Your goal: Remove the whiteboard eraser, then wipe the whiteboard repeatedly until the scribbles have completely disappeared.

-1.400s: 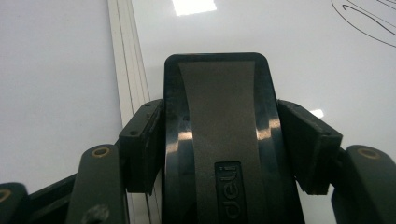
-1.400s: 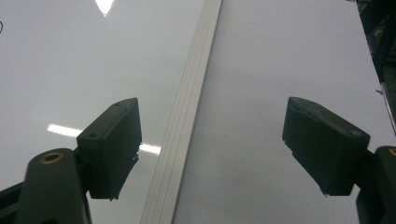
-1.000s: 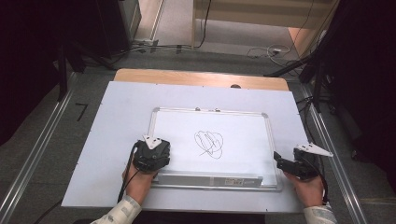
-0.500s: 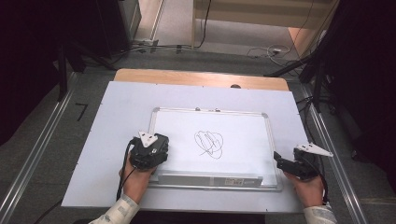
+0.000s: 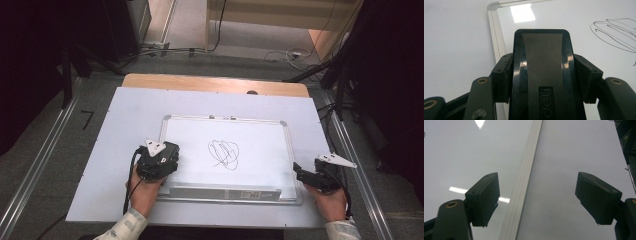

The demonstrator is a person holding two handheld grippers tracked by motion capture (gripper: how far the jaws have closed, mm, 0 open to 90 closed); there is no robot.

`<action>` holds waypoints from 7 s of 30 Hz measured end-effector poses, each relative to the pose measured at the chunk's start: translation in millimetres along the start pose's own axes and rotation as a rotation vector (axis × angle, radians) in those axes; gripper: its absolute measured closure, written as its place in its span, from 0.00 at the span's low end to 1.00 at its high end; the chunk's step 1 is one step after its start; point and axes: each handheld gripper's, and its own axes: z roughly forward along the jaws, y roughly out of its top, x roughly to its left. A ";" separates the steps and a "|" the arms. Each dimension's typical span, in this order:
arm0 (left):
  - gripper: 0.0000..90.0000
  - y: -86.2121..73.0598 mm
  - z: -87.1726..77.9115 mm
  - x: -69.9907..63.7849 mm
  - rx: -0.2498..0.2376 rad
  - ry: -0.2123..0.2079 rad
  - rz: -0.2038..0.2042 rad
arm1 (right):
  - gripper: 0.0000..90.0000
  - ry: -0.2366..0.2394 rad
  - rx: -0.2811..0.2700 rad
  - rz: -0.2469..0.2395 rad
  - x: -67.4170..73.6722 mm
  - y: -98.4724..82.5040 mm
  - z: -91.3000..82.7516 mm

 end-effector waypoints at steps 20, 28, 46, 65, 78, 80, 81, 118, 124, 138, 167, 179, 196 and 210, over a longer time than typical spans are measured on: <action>0.44 -0.2 -0.6 -0.6 -0.009 -0.010 0.005 | 0.20 -0.001 0.003 -0.002 0.3 -0.1 0.6; 0.44 2.4 -1.6 -1.2 -0.022 -0.023 0.003 | 0.20 -0.002 0.003 -0.002 0.2 -0.2 0.6; 0.44 24.4 21.0 -12.7 -0.014 -0.035 0.022 | 0.20 -0.005 0.002 0.003 0.2 -0.2 -0.4; 0.44 60.3 51.7 -51.3 0.015 -0.030 0.074 | 0.20 -0.001 -0.006 0.004 -0.7 0.0 -1.5; 0.44 69.1 82.4 -68.6 0.043 -0.030 0.080 | 0.20 0.001 -0.005 0.004 -0.5 0.1 -1.3; 0.44 69.6 86.6 -69.2 0.054 -0.034 0.070 | 0.20 0.002 -0.006 0.004 -0.7 0.1 -1.3; 0.44 69.5 88.3 -69.8 0.057 -0.033 0.069 | 0.20 0.001 -0.006 0.005 -0.7 0.1 -1.2; 0.44 61.9 107.2 -75.7 0.102 -0.025 0.124 | 0.20 0.006 -0.002 0.003 -0.7 0.0 -0.9; 0.43 62.7 104.8 -76.8 0.081 -0.023 0.120 | 0.20 0.008 0.000 0.004 -0.3 0.1 -0.6; 0.45 62.7 108.1 -84.0 0.088 -0.013 0.101 | 0.20 0.008 0.000 0.002 0.0 0.4 -0.4; 0.45 61.9 110.6 -117.0 0.093 -0.078 0.171 | 0.20 0.012 -0.002 0.000 0.1 0.7 -0.1; 0.45 61.9 111.4 -132.4 0.100 -0.094 0.195 | 0.20 0.013 -0.002 -0.001 0.3 1.0 -0.1; 0.45 62.1 112.5 -151.9 0.108 -0.125 0.231 | 0.20 0.014 -0.003 -0.001 0.3 1.2 -0.1; 0.45 61.0 111.9 -168.0 0.115 -0.157 0.256 | 0.20 0.015 -0.004 0.001 0.1 1.2 -0.3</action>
